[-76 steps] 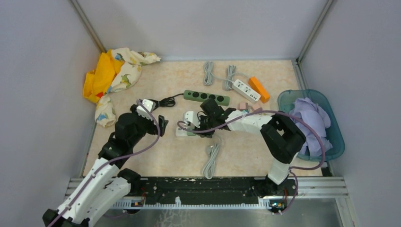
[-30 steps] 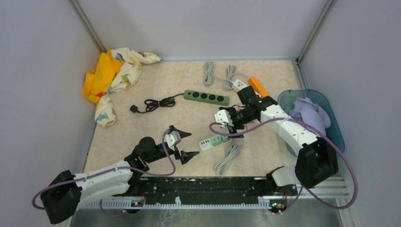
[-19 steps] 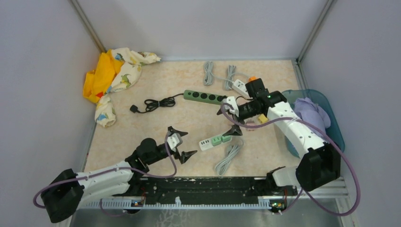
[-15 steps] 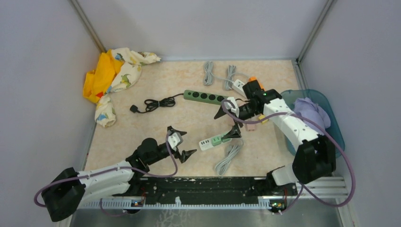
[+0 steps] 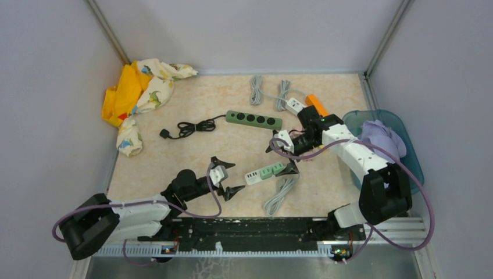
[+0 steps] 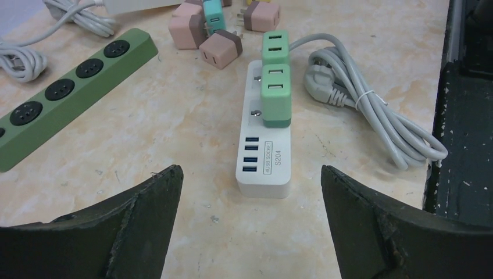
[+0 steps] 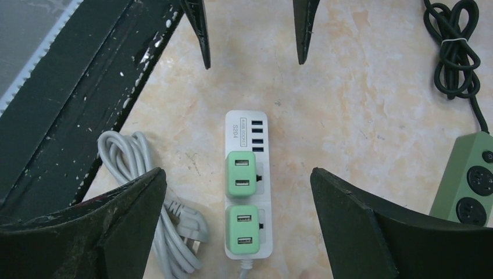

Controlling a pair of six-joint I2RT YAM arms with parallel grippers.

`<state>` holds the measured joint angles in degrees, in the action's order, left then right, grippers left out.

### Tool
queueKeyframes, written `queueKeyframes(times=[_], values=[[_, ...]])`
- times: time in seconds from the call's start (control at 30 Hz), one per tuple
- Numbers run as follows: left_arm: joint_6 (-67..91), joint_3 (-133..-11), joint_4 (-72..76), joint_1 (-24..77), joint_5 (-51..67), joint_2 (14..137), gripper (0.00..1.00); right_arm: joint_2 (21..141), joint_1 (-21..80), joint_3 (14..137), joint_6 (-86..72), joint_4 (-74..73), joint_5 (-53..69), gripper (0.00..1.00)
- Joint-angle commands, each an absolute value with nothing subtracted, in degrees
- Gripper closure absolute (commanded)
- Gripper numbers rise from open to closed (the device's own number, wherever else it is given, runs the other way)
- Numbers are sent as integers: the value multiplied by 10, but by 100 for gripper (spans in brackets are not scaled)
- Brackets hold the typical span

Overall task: Pull the plug off the socket
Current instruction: Remove the plug from the socket.

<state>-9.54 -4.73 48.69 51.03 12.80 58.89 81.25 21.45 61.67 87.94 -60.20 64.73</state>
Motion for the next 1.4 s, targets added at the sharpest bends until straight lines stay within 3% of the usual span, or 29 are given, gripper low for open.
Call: queueKeyframes(times=[0.0,0.4,0.97,1.17,1.37], values=[[-107,-47,598,511,170,651,9,790,211,617,870,-565,636,7],[-124,-124,598,512,206,785,18,795,211,611,861,-555,624,9],[-145,-189,526,513,189,905,19,798,211,613,859,-555,617,9],[-146,-213,512,513,176,944,29,805,212,610,859,-555,614,9],[-142,-214,523,512,180,962,36,817,240,603,845,-535,577,22]])
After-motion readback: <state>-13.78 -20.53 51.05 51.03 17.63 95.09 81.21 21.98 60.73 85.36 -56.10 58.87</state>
